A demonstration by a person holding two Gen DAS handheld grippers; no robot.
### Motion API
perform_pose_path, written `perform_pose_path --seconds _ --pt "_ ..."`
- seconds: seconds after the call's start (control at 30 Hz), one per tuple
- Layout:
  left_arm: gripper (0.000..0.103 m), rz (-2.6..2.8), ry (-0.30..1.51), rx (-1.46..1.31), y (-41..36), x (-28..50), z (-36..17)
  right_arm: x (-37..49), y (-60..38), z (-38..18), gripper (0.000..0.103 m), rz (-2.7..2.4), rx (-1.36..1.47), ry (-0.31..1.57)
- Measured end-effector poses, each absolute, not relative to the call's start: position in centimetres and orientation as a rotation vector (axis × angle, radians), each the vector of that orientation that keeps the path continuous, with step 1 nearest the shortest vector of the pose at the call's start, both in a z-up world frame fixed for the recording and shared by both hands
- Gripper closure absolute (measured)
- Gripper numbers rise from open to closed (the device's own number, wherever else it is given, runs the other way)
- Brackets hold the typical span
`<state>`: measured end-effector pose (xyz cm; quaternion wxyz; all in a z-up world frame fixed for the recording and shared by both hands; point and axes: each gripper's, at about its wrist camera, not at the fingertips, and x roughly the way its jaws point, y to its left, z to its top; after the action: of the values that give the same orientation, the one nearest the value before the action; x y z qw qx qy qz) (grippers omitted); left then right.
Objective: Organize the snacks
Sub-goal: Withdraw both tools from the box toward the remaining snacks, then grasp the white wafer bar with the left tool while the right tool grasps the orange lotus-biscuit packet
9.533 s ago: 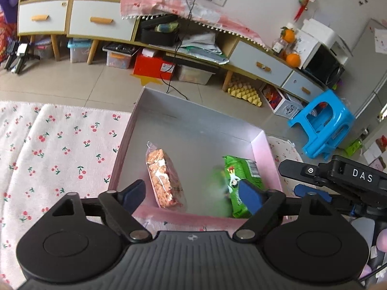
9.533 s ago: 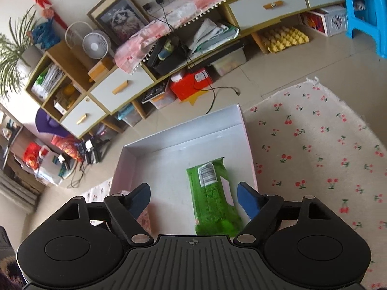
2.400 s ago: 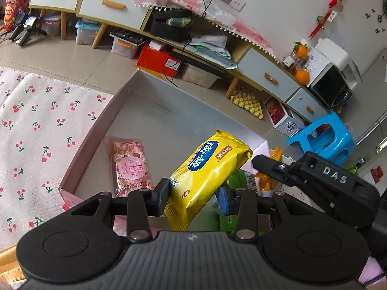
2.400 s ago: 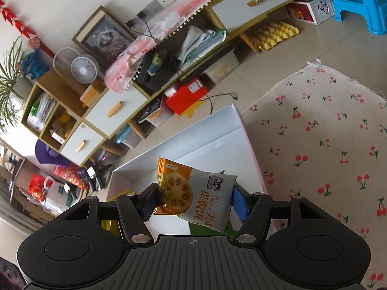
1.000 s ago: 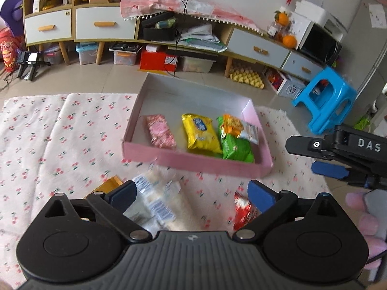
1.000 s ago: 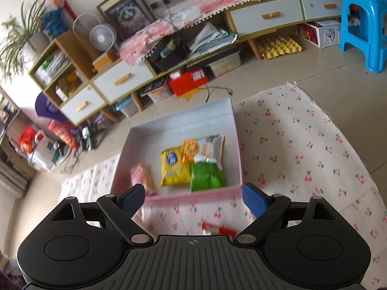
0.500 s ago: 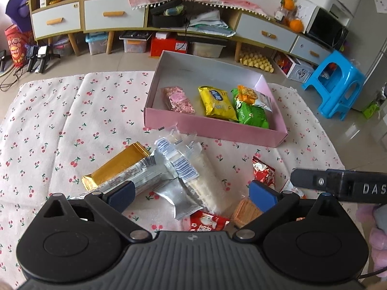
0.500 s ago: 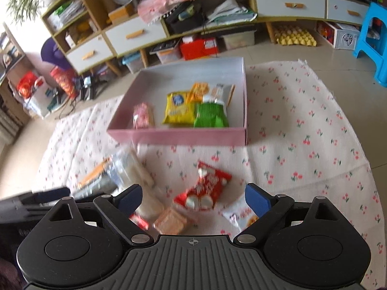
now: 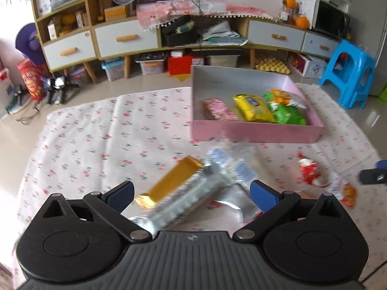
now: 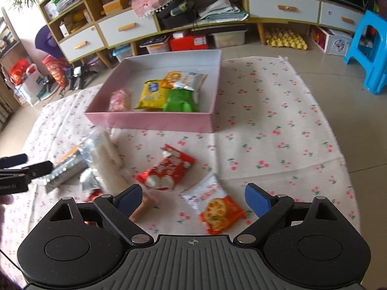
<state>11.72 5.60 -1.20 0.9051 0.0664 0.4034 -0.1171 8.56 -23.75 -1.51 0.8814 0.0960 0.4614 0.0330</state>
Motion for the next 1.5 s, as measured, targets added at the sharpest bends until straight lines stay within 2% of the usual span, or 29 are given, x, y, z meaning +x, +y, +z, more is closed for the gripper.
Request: perform_pose_path --seconds 0.5,0.9,0.97,1.1,1.23,1.5 --pt "0.002 -0.406 0.843 0.153 9.6 14.2 -3.9 9.1 -23.5 -4.8 0.009 0.099 0.039 1.094" --pt "0.02 -0.46 0.899 0.311 7.1 13.7 -6.0 9.9 -22.3 -8.3 0.009 0.108 -0.111 1.139" --pt "0.026 -0.464 0.904 0.333 6.8 13.5 -6.1 10.1 -22.5 -8.4 0.009 0.132 -0.102 1.11" --pt "0.027 -0.441 0.907 0.356 6.6 13.5 -6.2 10.3 -22.9 -8.6 0.009 0.153 -0.077 1.079" --pt "0.044 -0.388 0.929 0.33 7.1 13.9 -6.0 10.1 -22.7 -8.6 0.01 0.172 -0.097 1.052" --pt "0.053 -0.353 0.974 0.282 7.6 13.9 -5.9 9.8 -22.4 -8.4 0.015 0.168 -0.121 1.039"
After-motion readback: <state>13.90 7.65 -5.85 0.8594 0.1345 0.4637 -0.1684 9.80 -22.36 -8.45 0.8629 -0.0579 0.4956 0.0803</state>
